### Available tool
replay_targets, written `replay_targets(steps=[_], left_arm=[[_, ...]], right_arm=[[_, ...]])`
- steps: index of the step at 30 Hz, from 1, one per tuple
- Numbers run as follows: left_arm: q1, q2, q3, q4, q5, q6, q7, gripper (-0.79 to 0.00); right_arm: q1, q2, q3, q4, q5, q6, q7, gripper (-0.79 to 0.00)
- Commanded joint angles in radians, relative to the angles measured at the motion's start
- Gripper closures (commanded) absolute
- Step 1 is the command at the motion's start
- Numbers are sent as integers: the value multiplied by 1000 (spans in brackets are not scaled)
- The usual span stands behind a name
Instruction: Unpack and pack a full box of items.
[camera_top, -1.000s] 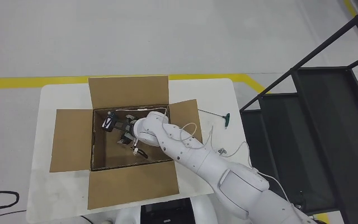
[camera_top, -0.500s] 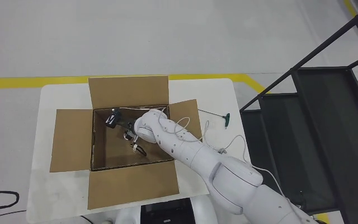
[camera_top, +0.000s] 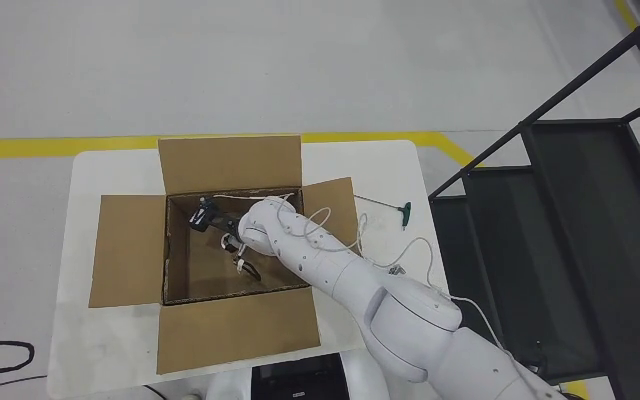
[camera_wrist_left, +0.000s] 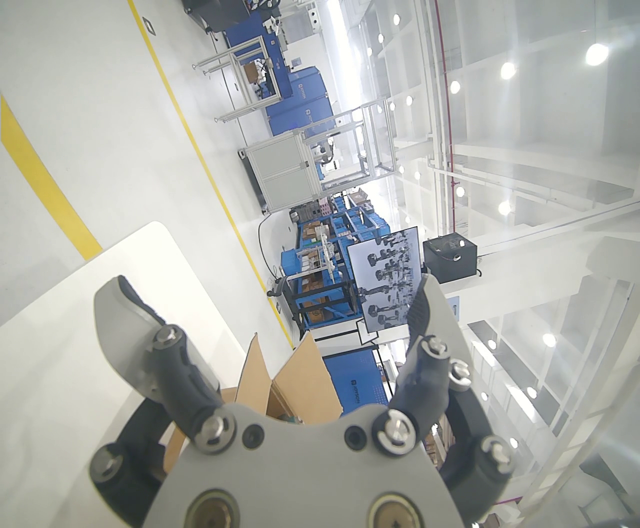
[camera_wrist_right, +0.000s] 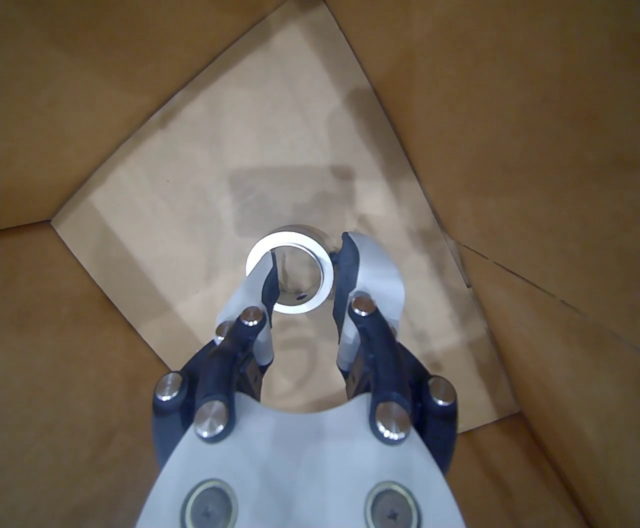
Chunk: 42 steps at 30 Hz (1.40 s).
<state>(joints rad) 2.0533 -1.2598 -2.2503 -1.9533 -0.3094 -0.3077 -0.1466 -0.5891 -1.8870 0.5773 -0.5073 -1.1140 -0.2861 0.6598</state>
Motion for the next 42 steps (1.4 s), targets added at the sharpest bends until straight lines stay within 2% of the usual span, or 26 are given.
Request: replay_targets(steps=[1,4,5,6,15,22,28,32,36,42], left_arm=[[0,0,0,0,0,0,0,-785],[0,0,0,0,0,0,0,-785],[0,0,0,0,0,0,0,-785],[0,0,0,0,0,0,0,-785],[0,0,0,0,0,0,0,-785],[0,0,0,0,0,0,0,-785],[0,0,0,0,0,0,0,-785],[0,0,0,0,0,0,0,-785],[0,0,0,0,0,0,0,-785],[0,0,0,0,0,0,0,-785]], right_arm=[[6,-6,-2,14,1,-3,-1,-222],[12,-15,-6,33,1,-3,-5,-182],[14,-18,-7,38,1,-4,-6,-114],[15,-21,-8,43,1,-5,-8,0],[30,-31,-6,56,-16,1,-49,0],[24,-4,25,19,-30,-34,-105,0],[-16,56,80,-75,-63,-106,-175,0],[-80,115,136,-206,-111,-163,-209,0],[-187,183,219,-416,-164,-233,-198,0],[-422,279,383,-800,-196,-401,-161,0]])
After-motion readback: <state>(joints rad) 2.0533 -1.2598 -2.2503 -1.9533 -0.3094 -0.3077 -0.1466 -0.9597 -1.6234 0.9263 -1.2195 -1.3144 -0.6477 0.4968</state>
